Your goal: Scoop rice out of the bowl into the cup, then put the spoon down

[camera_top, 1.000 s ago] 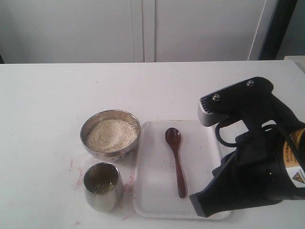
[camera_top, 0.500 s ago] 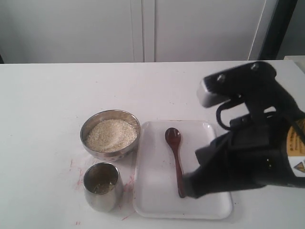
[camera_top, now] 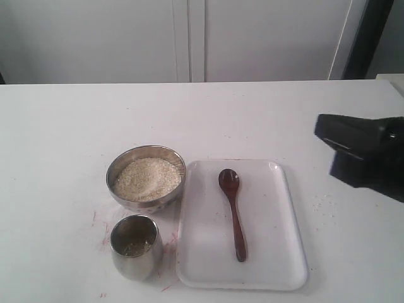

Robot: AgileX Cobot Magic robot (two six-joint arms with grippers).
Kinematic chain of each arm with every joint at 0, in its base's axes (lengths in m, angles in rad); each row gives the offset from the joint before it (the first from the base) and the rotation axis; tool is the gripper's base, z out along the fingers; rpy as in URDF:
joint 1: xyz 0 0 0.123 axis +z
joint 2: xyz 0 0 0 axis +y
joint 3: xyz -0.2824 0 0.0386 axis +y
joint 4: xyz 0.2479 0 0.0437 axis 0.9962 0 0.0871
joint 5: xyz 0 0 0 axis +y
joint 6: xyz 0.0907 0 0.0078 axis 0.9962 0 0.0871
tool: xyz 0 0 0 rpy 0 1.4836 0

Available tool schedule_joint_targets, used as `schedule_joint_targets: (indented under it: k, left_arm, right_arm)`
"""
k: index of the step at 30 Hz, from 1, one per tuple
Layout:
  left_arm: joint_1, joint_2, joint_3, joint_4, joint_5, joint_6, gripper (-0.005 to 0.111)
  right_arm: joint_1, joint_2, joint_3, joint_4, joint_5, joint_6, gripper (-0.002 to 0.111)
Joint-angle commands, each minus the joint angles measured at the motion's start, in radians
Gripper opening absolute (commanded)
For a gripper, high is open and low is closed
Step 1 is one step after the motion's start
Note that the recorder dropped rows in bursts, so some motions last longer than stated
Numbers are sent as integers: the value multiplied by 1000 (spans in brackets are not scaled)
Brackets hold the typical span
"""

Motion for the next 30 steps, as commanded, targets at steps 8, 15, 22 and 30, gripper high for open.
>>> schedule_joint_targets:
  k: [8,15,22,30]
  left_arm:
    - [-1,1,-6,-10,-3,-6,14]
    - [-1,1,-6,-10,-3,-6,14]
    - [-1,1,-6,-10,-3,-6,14]
    - [-1,1,-6,-10,-3,-6,14]
  right_arm:
    - [-285,-294,233,13,-15,-9,0]
    - [-345,-423,343,13,-42,-9,0]
    - [-343,-497,371,13,-60,-9,0]
    - [-343,-499,371,13,-143,-9,0]
